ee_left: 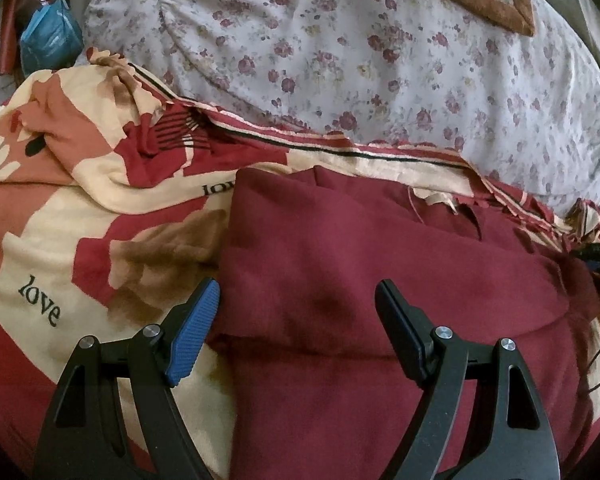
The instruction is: Fold small clothes
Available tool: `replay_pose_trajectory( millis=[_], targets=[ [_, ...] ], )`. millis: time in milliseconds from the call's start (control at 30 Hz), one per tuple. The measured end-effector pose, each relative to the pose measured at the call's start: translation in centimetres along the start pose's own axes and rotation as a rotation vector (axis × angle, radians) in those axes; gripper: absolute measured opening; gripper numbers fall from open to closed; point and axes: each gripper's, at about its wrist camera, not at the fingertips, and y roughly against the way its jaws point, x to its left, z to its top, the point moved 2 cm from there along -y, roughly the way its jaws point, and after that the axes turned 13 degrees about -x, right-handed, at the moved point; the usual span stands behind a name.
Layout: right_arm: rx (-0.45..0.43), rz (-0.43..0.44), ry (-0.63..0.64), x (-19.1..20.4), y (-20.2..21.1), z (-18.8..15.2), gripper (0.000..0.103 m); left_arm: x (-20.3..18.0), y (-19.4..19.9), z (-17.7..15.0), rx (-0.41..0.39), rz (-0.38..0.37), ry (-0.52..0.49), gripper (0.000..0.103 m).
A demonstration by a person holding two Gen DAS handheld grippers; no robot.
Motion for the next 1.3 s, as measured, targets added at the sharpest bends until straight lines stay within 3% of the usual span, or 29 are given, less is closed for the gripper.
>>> replay_pose_trajectory(
  millis=[167, 267, 333, 400, 567, 700, 867, 1000, 1167, 1300],
  targets=[
    [-0.021, -0.016, 0.033, -0.1, -1.2, 0.6, 0.048, -0.2, -0.5, -0.1, 0.003, 0.009, -0.016, 0.08],
    [-0.031, -0.039, 0.05, -0.4, -1.6, 0.8, 0.033, -0.3, -0.6, -0.2, 0.007, 0.013, -0.025, 0.08],
    [-0.041, -0.013, 0.029, -1.0, -1.1, 0.9, 0.013, -0.3, -0.6, -0.2, 0.006, 0.013, -0.024, 0.08],
    [-0.063, 0.004, 0.009, -1.8, 0.0, 1.2, 0.009, -0.3, -0.6, -0.2, 0.007, 0.012, -0.019, 0.08],
    [-0.164, 0.119, -0.058, -4.0, 5.4, 2.6, 0.008, -0.1, -0.2, 0.0, 0.002, 0.003, 0.002, 0.08],
    [-0.246, 0.305, -0.088, -3.2, 12.1, 3.1, 0.007, 0.3, 0.3, 0.3, -0.005, -0.006, 0.024, 0.08],
    [-0.285, 0.56, 0.018, 3.0, 19.3, 3.1, 0.007, 0.8, 1.2, 0.5, -0.028, -0.007, 0.048, 0.08],
    [-0.264, 0.741, 0.155, 9.9, 23.9, 1.0, 0.007, 1.3, 2.3, 1.1, -0.07, 0.007, 0.047, 0.08],
    [-0.154, 0.936, 0.341, 19.9, 26.8, -3.2, 0.007, 3.1, 3.4, 1.8, -0.104, 0.021, 0.104, 0.08],
    [-0.064, 1.015, 0.506, 26.4, 27.7, -7.2, 0.007, 4.6, 4.0, 2.3, -0.127, 0.032, 0.156, 0.08]
  ],
)
